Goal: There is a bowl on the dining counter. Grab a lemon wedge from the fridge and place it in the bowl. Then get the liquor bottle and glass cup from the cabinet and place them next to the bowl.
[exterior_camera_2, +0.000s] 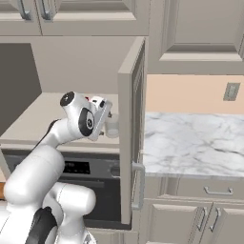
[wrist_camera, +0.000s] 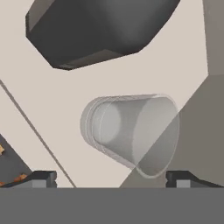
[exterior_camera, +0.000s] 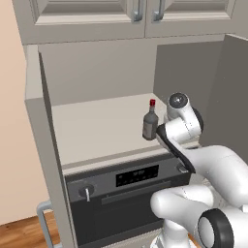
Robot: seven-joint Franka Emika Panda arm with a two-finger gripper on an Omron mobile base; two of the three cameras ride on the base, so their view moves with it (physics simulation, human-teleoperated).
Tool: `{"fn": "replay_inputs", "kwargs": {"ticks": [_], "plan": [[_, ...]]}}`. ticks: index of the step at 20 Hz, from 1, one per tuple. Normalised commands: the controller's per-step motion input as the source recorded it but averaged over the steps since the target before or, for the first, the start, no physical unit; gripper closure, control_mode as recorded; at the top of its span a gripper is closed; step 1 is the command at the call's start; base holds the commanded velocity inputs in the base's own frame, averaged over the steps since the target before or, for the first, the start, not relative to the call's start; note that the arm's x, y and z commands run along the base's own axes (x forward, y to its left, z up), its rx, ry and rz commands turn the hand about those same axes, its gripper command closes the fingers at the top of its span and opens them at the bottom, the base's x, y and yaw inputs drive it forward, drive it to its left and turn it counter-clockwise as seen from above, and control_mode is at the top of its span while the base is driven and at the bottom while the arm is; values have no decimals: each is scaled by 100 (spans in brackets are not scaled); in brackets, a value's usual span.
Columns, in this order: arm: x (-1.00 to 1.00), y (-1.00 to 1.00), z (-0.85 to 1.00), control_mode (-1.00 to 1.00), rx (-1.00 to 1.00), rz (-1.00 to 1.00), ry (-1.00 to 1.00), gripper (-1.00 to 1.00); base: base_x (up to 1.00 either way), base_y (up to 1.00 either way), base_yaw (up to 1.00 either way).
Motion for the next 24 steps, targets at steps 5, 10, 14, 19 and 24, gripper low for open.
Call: {"fn": "replay_inputs", "kwargs": {"ticks": [5, 10, 14, 19, 24], "plan": [[24, 0, -22, -100, 0, 11, 1, -100, 0, 0, 0], [20, 0, -17, -100, 0, 5, 0, -100, 0, 0, 0], [27, 0, -17, -100, 0, 2, 0, -100, 0, 0, 0], [26, 0, -6, -100, 0, 0, 0, -100, 0, 0, 0], [34, 0, -6, -100, 0, 0, 0, -100, 0, 0, 0]]}}
